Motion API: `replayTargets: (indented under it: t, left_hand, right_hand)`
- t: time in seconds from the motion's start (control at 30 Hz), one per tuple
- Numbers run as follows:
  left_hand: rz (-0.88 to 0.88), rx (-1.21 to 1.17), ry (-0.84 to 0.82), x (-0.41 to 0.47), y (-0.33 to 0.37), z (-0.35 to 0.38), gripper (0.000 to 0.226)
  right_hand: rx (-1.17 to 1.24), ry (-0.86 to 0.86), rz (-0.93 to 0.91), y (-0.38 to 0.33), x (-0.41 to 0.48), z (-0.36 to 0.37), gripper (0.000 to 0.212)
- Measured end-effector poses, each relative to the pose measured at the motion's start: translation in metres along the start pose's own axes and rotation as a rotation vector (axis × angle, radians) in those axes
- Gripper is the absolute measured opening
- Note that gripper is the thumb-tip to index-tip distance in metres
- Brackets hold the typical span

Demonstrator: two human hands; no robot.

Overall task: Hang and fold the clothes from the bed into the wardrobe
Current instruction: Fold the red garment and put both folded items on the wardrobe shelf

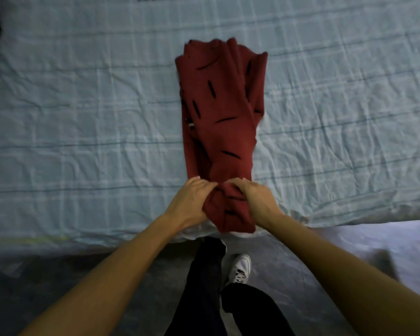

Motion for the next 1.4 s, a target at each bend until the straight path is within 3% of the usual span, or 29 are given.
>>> replayTargets:
  t: [0.17, 0.27, 0.33, 0.37, 0.43, 0.47, 0.53, 0.57, 0.6, 0.67, 0.73, 0.8, 0.87, 0.93, 1.03, 1.23, 1.4]
  left_hand:
    - [-0.137, -0.335, 0.139, 0.015, 0.028, -0.050, 0.041]
    - [-0.357, -0.479, 0.313, 0.051, 0.017, -0.077, 0.030]
    - [-0.529, -0.560, 0.490, 0.070, 0.008, -0.086, 0.040]
    - [-0.547, -0.496, 0.607, 0.075, 0.005, -0.090, 0.048]
    - [-0.367, -0.191, 0.788, 0.076, 0.001, -0.089, 0.058]
    - [-0.208, -0.040, 0.745, 0.075, 0.000, -0.080, 0.059]
    - [0.074, 0.194, 0.438, 0.071, -0.005, -0.050, 0.070]
    - [0.133, 0.307, 0.268, 0.070, -0.011, -0.034, 0.083]
    - [0.139, 0.400, 0.145, 0.070, -0.017, -0.020, 0.097]
    - [0.048, 0.450, 0.057, 0.081, -0.025, -0.005, 0.118]
    - [-0.054, 0.382, 0.058, 0.098, -0.027, -0.005, 0.123]
    - [-0.107, 0.344, 0.041, 0.108, -0.030, -0.008, 0.121]
    - [-0.111, 0.337, 0.014, 0.109, -0.033, -0.010, 0.119]
    - [-0.104, 0.320, 0.016, 0.110, -0.032, -0.013, 0.118]
    - [-0.120, 0.343, 0.063, 0.106, -0.026, -0.008, 0.120]
    - [-0.248, 0.261, 0.209, 0.089, -0.041, 0.016, 0.125]
    - [-0.146, 0.272, 0.223, 0.097, -0.037, -0.007, 0.096]
  right_hand:
    - [0.396, -0.045, 0.079, -0.008, 0.009, -0.045, 0.049]
    - [0.546, 0.116, 0.286, -0.005, 0.048, -0.069, 0.041]
    - [0.489, 0.267, 0.357, -0.003, 0.074, -0.073, 0.047]
    - [0.483, 0.292, 0.381, -0.003, 0.085, -0.072, 0.051]
    - [0.456, 0.292, 0.440, 0.001, 0.104, -0.063, 0.056]
    - [0.423, 0.275, 0.466, 0.005, 0.111, -0.058, 0.056]
    - [0.391, 0.244, 0.499, 0.015, 0.124, -0.056, 0.060]
    - [0.406, 0.239, 0.523, 0.018, 0.129, -0.057, 0.061]
    - [0.414, 0.243, 0.558, 0.020, 0.132, -0.058, 0.062]
    - [0.327, 0.334, 0.602, 0.019, 0.134, -0.059, 0.065]
    - [0.221, 0.531, 0.533, 0.012, 0.124, -0.062, 0.070]
    - [0.083, 0.696, 0.260, 0.009, 0.109, -0.063, 0.066]
    - [-0.134, 0.609, -0.052, 0.012, 0.089, -0.055, 0.056]
    - [-0.359, 0.345, -0.195, 0.019, 0.069, -0.038, 0.073]
    - [-0.519, 0.146, -0.111, 0.030, 0.063, -0.024, 0.103]
    - [-0.366, 0.116, -0.031, 0.020, 0.100, -0.029, 0.082]
    - [-0.199, 0.245, -0.113, 0.028, 0.102, -0.044, 0.066]
Point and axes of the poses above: each hand's wrist, its own x-axis towards the middle knuckle, its own z-axis out of the palm, y = z × x, the point moved 2 cm from there along x, towards the middle knuckle, and after that the axes turned 1 degree about -y, right-handed, at the moved point
